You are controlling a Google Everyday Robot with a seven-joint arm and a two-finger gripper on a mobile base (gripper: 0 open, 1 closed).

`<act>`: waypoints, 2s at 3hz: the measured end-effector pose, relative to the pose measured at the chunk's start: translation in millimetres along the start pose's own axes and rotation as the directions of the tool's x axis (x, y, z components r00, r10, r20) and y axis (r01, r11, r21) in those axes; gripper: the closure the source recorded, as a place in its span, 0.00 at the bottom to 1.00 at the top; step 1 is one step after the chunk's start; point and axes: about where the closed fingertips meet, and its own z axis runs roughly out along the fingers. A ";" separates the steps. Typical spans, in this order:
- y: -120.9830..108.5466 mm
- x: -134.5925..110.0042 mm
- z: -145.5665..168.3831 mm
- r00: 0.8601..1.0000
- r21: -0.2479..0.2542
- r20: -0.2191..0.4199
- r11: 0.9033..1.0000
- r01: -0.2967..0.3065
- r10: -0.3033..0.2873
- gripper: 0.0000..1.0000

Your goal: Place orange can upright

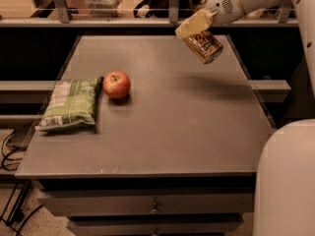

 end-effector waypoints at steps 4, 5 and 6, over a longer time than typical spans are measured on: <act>36.7 -0.9 7.8 0.971 -0.069 -0.040 0.971 0.231 -0.234 1.00; 58.4 5.0 3.3 0.952 -0.084 -0.039 0.950 0.300 -0.304 1.00; 82.1 15.8 -1.7 0.940 -0.066 0.000 0.938 0.340 -0.340 1.00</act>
Offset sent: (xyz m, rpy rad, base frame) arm -0.0054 0.0063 0.0003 -0.0084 -0.0481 0.0807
